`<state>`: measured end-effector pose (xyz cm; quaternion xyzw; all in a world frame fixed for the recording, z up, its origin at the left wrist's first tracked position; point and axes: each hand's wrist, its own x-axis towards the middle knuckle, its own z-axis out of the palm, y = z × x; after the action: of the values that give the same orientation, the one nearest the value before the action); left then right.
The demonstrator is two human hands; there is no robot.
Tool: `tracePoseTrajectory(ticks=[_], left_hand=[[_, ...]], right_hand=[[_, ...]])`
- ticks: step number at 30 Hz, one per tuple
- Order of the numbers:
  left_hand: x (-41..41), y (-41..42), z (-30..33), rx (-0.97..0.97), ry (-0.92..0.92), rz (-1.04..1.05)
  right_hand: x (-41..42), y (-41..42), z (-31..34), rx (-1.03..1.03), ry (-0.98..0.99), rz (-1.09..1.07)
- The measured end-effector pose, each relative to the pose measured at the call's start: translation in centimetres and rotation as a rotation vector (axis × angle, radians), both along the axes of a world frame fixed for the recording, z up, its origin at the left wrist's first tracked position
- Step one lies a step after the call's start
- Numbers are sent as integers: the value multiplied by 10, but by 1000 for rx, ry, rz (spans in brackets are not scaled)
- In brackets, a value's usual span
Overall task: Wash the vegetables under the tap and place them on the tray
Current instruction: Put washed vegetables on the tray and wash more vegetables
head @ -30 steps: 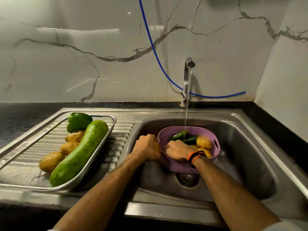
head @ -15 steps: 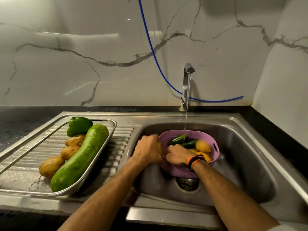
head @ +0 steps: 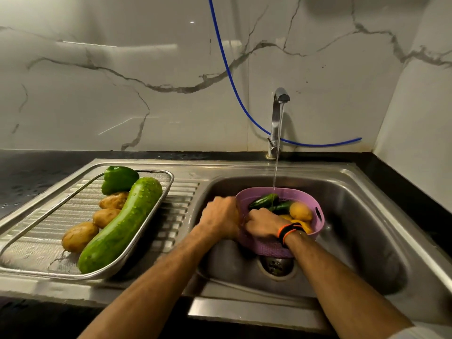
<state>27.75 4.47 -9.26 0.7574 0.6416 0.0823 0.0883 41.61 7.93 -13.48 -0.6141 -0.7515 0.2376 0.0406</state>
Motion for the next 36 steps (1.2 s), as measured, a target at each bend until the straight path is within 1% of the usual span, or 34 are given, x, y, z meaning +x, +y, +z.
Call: tracePoseTrajectory(ticks=[2,6,9,12,18,22,25,29,36], left_hand=[[-1,0,-7,-56,-6,3],[-12,6,19,82,-142,14],[-28,1,49,120,-199,20],[-54,-5,70,168,-220,66],[-124,-21,96,213,-340,219],[-174,-40,106,252,-335,313],[-207,-53,108,258,-321,344],[-247,-70,104,232,-350,404],[-277,-96,96,147,-394,431]], right_hand=[[1,0,1,2,-10,-3],[0,-2,7,37,-15,19],[-6,-7,25,154,19,29],[-21,-11,50,259,126,-1],[-83,-20,88,391,282,107],[-133,-34,101,465,313,187],[-162,-44,102,513,332,229],[-192,-55,101,556,368,277],[-219,-73,96,589,395,314]])
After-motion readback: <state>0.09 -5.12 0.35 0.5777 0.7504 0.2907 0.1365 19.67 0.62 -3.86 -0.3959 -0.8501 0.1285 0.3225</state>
